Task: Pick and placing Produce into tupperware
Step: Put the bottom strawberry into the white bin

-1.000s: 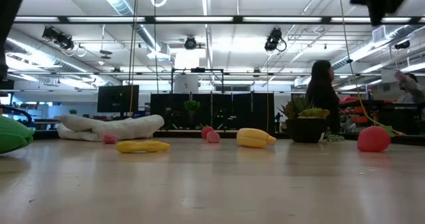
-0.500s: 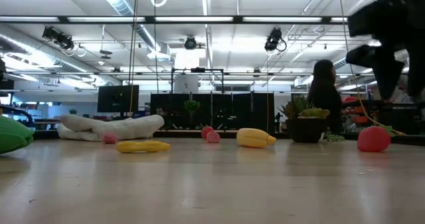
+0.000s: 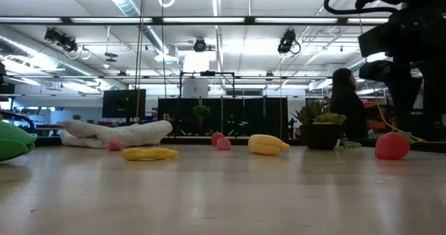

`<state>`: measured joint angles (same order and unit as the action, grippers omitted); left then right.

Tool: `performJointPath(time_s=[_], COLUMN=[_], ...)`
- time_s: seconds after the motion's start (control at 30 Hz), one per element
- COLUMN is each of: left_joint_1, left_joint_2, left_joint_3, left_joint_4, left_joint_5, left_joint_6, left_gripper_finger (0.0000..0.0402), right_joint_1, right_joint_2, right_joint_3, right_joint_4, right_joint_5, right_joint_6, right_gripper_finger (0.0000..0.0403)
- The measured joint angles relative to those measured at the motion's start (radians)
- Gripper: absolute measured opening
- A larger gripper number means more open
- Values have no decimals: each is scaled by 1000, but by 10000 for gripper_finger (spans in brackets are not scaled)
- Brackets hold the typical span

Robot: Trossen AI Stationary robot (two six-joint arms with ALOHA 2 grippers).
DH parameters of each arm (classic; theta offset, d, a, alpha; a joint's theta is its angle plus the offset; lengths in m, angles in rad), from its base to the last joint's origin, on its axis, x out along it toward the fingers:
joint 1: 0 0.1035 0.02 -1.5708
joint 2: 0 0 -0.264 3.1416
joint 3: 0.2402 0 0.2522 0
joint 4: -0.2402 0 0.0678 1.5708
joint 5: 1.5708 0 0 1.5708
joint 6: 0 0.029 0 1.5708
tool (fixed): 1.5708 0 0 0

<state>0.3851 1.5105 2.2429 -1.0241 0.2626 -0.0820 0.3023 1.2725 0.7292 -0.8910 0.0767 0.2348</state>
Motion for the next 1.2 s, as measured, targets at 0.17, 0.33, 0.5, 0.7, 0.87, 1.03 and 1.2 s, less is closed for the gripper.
performJointPath(time_s=[0.17, 0.33, 0.5, 0.7, 0.87, 1.03, 1.2], left_joint_1=[0, 0, 0, 0, 0, 0, 0], left_joint_2=[0, 0, 0, 0, 0, 0, 0], left_joint_3=[0, 0, 0, 0, 0, 0, 0], left_joint_4=[0, 0, 0, 1, 1, 1, 1], left_joint_5=[0, 0, 0, 0, 0, 0, 0], left_joint_6=[0, 0, 0, 0, 0, 0, 20], left_gripper_finger=[184, 182, 177, 178, 175, 176, 177], right_joint_1=[-10, -38, -73, -93, -91, -91, -91], right_joint_2=[61, 108, 116, 116, 116, 116, 116], right_joint_3=[0, 0, 0, 0, -3, -14, -14], right_joint_4=[7, 7, 7, 7, 23, 43, 53], right_joint_5=[0, 30, 87, 82, 74, 69, 67], right_joint_6=[0, 16, 34, 34, 25, 22, 23], right_gripper_finger=[189, 189, 189, 189, 189, 189, 189])
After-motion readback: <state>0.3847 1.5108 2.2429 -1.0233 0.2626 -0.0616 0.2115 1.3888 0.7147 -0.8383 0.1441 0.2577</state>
